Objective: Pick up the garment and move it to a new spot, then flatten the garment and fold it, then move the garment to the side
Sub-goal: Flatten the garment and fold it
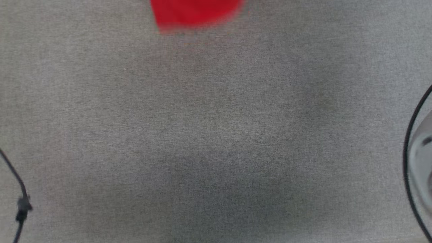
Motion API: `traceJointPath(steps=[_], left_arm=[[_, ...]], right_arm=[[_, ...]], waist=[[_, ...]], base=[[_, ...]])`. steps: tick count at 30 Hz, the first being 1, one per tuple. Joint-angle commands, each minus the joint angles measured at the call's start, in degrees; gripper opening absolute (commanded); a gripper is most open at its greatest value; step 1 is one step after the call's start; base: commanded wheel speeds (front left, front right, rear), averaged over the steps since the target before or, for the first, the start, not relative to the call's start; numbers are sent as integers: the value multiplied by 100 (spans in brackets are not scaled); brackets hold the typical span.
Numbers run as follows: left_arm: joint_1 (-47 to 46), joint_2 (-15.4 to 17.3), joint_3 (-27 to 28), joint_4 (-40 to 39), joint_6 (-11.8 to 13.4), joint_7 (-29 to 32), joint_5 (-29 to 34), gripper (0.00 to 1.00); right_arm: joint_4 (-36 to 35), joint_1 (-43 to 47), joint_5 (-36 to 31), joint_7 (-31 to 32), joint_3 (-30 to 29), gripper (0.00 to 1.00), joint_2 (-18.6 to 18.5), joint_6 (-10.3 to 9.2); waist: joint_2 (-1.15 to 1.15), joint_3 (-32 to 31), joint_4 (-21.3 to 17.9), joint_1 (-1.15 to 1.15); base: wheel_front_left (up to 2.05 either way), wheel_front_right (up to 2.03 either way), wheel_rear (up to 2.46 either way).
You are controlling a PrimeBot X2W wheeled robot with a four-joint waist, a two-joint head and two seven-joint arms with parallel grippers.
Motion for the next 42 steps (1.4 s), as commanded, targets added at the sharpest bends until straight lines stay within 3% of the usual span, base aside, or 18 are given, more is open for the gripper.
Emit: traceJointPath(steps=[1, 5, 9, 14, 18, 23, 30, 35, 42], left_arm=[[-268, 7, 82, 181, 15, -58, 23, 0], [-553, -189, 252, 423, 15, -105, -138, 0], [-55, -147, 104, 194, 15, -56, -351, 0], [772, 155, -227, -476, 15, -44, -603, 0], [1875, 668, -502, -1315, 15, -82, -826, 0], [3311, 1112, -661, -2073, 15, -129, -914, 0], [5134, 1308, -557, -2751, 15, -133, -407, 0], [6343, 1403, -273, -3203, 15, -134, -159, 0], [7763, 1614, 317, -3698, 15, -134, 18, 0]], right_arm=[[242, -239, -36, -186, -57, 0, -21, -6], [894, -657, -162, -614, -201, 0, -28, -11], [1408, -456, -296, -807, -232, 0, -23, -10], [1636, 199, -202, -877, 43, 0, -21, -10], [1478, 1161, 39, -744, 475, 0, -75, -9], [798, 2662, 570, -434, 965, 0, -325, -9], [-804, 4900, 1263, 376, 1397, 0, -756, -9], [-2021, 6291, 1644, 1052, 1376, 0, -1034, -9], [-3158, 7613, 1741, 1835, 1189, 0, -1225, -9]], waist=[[0, 5, -16, 0], [0, -46, -18, 0], [0, -137, -11, 0], [0, -263, -68, 0], [0, -383, -81, 0], [0, -598, -51, 0], [0, -883, 31, 0], [0, -1099, 54, 0], [0, -1219, 139, 0]], base=[[0, 0, 0], [0, 0, 0], [0, 0, 0], [0, 0, 0], [0, 0, 0], [0, 0, 0], [0, 0, 0], [0, 0, 0], [0, 0, 0]])
